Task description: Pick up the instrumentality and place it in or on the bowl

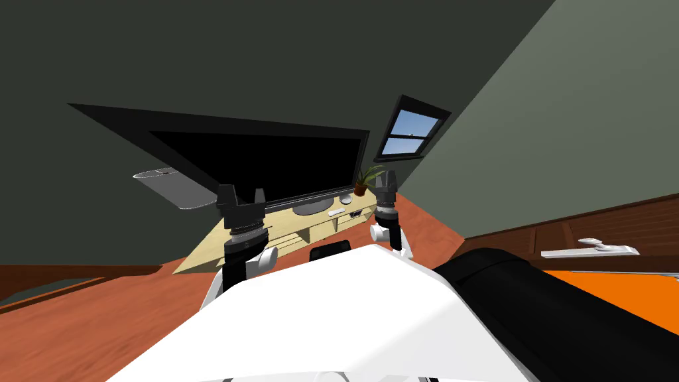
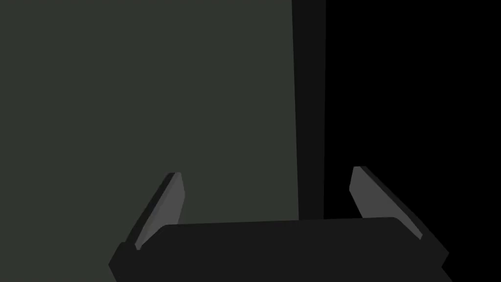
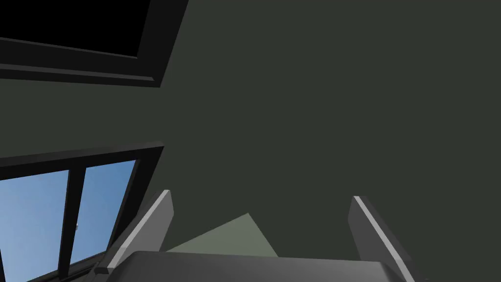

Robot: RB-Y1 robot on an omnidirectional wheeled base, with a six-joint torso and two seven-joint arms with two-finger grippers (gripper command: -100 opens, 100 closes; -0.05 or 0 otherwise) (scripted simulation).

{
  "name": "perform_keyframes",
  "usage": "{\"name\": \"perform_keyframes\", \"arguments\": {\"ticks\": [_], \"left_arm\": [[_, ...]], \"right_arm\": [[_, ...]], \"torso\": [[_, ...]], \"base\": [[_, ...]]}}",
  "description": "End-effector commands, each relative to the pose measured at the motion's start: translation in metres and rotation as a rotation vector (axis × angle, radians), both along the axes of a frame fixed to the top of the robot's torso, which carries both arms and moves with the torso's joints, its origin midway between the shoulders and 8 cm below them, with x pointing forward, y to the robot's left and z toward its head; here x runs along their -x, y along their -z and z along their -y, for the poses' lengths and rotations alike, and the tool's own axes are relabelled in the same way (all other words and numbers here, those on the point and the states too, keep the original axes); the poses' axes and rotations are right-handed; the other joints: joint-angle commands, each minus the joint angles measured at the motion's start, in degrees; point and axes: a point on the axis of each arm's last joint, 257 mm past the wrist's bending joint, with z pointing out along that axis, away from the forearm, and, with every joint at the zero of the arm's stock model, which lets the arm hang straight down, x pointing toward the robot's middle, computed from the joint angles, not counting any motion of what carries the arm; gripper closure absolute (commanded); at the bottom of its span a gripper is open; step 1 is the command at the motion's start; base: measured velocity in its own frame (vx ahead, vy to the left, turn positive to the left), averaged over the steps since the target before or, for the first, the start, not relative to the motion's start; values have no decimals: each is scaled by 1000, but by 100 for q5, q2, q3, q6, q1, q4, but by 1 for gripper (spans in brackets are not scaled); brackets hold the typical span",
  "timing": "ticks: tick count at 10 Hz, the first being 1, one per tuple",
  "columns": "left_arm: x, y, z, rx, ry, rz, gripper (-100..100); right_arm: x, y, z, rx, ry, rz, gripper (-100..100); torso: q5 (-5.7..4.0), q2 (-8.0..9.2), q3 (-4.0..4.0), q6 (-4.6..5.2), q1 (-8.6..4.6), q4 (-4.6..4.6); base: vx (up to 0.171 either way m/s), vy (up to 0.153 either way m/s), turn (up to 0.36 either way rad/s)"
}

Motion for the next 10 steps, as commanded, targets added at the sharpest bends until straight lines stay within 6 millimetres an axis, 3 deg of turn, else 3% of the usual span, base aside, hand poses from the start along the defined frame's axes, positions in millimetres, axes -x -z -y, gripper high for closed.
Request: {"name": "perform_keyframes", "arguments": {"ticks": [1,4,8,10], "left_arm": [[0,0,0,0,0,0,0],[0,0,0,0,0,0,0],[0,0,0,0,0,0,0],[0,0,0,0,0,0,0]], "right_arm": [[-2,2,-4,34,-8,-13,-100],[-11,12,-13,138,-23,-56,-100],[-23,32,-24,279,-39,-120,-100],[-33,51,-29,382,-45,-173,-100]], "torso": [[0,0,0,0,0,0],[-8,21,12,-1,-36,4],[-16,40,23,-2,-69,9],[-10,28,16,-1,-41,7]], "base": [[-21,-26,75],[-59,-90,158],[-100,-143,207],[-92,-98,267]]}}
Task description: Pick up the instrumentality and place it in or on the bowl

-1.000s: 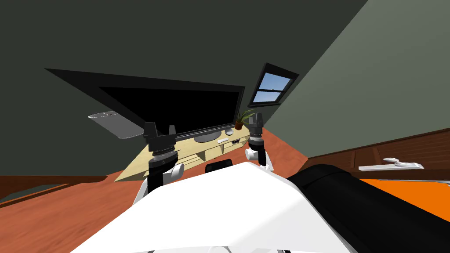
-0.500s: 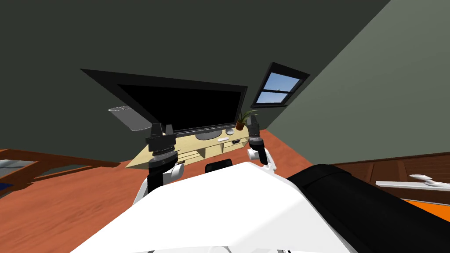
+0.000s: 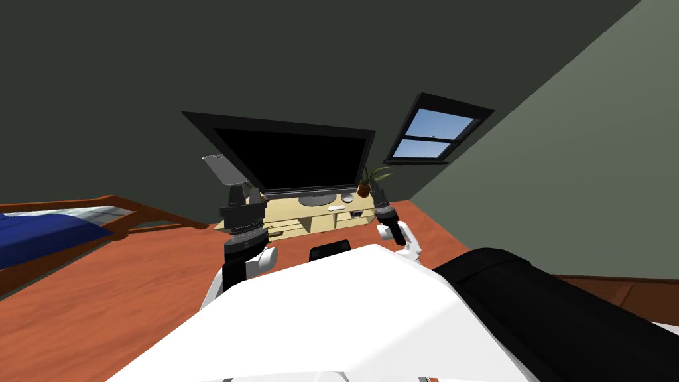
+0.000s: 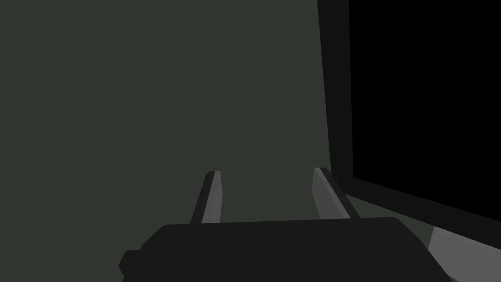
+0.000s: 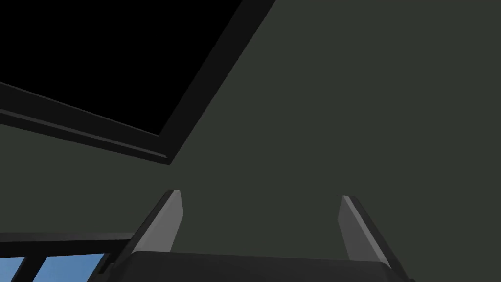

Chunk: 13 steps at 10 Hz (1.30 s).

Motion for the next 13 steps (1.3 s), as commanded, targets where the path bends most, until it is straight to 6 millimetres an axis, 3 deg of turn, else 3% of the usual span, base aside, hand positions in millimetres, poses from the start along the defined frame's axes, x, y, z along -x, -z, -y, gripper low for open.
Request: {"name": "perform_keyframes", "arguments": {"ticks": [1,2,4,5,7,8,9,10,12,13], "left_arm": [[0,0,0,0,0,0,0],[0,0,0,0,0,0,0],[0,0,0,0,0,0,0],[0,0,0,0,0,0,0],[0,0,0,0,0,0,0],[0,0,0,0,0,0,0],[0,0,0,0,0,0,0],[0,0,0,0,0,0,0],[0,0,0,0,0,0,0],[0,0,0,0,0,0,0]], "right_arm": [[-7,18,-4,80,-4,-45,-100],[-7,18,-6,94,-8,-47,-100],[-17,45,-6,202,-11,-112,-100],[-17,46,-7,216,-13,-113,-100],[-26,78,-3,320,-14,-186,-100],[-26,80,-4,344,-18,-188,-100],[-30,99,0,403,-20,-229,-100],[-30,99,0,409,-20,-229,-100],[-34,137,10,510,-28,-314,-100],[-34,141,10,542,-28,-320,-100]], "torso": [[0,0,0,0,0,0],[-3,4,2,1,-14,1],[0,-10,-6,1,5,-2],[-1,-6,-3,1,-2,-1],[-1,-15,-8,4,3,-3],[0,-10,-5,2,3,-2],[0,-18,-9,7,9,-3],[2,-23,-12,3,12,-4],[2,-33,-18,3,13,-7],[1,-27,-15,3,8,-5]], "base": [[-120,-154,402],[-85,-114,105],[-91,-97,342],[-83,-99,118],[-93,-86,285],[-76,-66,223],[-63,-59,351],[-47,-54,179],[-61,-59,413],[-69,-53,162]]}}
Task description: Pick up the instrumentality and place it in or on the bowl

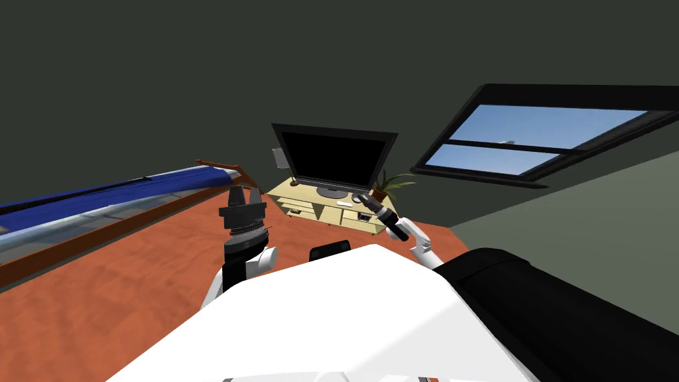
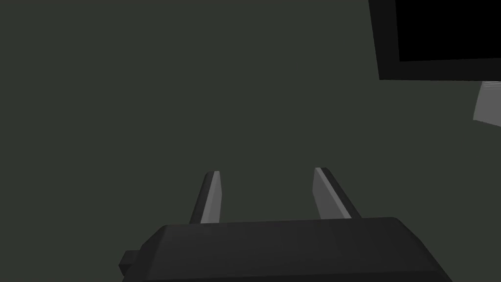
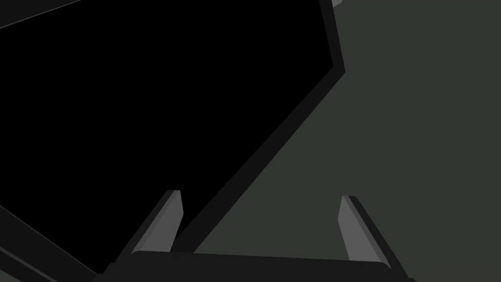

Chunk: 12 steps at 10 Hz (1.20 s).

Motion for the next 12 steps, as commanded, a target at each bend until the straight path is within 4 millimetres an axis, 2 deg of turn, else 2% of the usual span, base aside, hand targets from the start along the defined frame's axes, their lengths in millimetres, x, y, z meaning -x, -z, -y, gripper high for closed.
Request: {"name": "perform_keyframes", "arguments": {"ticks": [1,2,3,4,5,6,7,8,9,10,11,12], "left_arm": [[0,0,0,0,0,0,0],[0,0,0,0,0,0,0],[0,0,0,0,0,0,0],[0,0,0,0,0,0,0],[0,0,0,0,0,0,0],[0,0,0,0,0,0,0],[0,0,0,0,0,0,0],[0,0,0,0,0,0,0],[0,0,0,0,0,0,0],[0,0,0,0,0,0,0],[0,0,0,0,0,0,0],[0,0,0,0,0,0,0]], "right_arm": [[-3,27,9,73,-3,-59,-100],[-3,29,9,90,-4,-59,-100],[-2,52,18,146,-6,-112,-100],[-2,53,18,156,-7,-112,-100],[1,78,29,211,-8,-167,-100],[1,78,29,220,-9,-167,-100],[5,100,38,273,-16,-218,-100],[6,104,41,284,-12,-225,-100],[12,126,52,336,-19,-280,-100],[13,130,55,347,-15,-286,-100],[21,150,65,396,-25,-339,-100],[22,156,70,407,-18,-349,-100]], "torso": [[0,0,0,0,0,0],[2,-1,-1,-7,6,0],[3,-9,-5,1,9,-2],[3,-13,-8,-5,11,-3],[4,-16,-9,1,13,-3],[4,-18,-10,-5,13,-4],[4,-21,-12,1,12,-4],[4,-23,-13,-6,14,-5],[4,-24,-14,2,13,-5],[5,-27,-15,-4,15,-6],[4,-29,-17,2,14,-6],[4,-33,-19,-2,15,-7]], "base": [[-68,-30,364],[-42,-27,177],[-35,-15,312],[-28,-18,168],[-25,-12,354],[-21,-18,182],[-19,-8,357],[-12,-13,184],[-6,-4,336],[-1,-10,187],[9,-3,291],[10,-6,189]]}}
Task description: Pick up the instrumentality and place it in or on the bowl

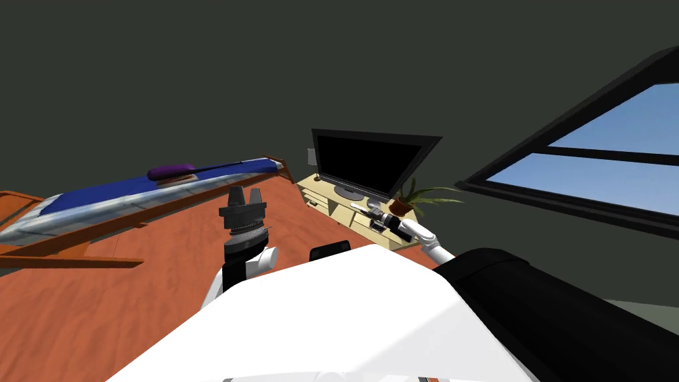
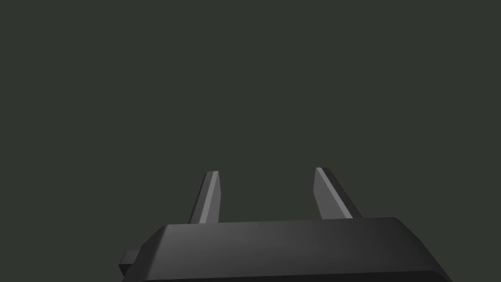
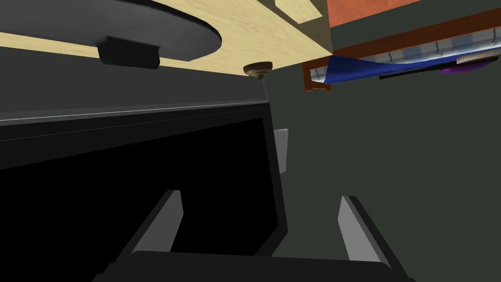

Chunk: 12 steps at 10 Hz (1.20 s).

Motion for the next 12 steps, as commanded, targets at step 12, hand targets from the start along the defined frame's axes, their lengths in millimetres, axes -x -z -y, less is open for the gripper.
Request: {"name": "perform_keyframes", "arguments": {"ticks": [12], "left_arm": [[0,0,0,0,0,0,0]], "right_arm": [[122,153,129,353,17,-474,-100]], "torso": [[-1,-26,-15,0,-2,-6]], "base": [[50,-7,266]]}}
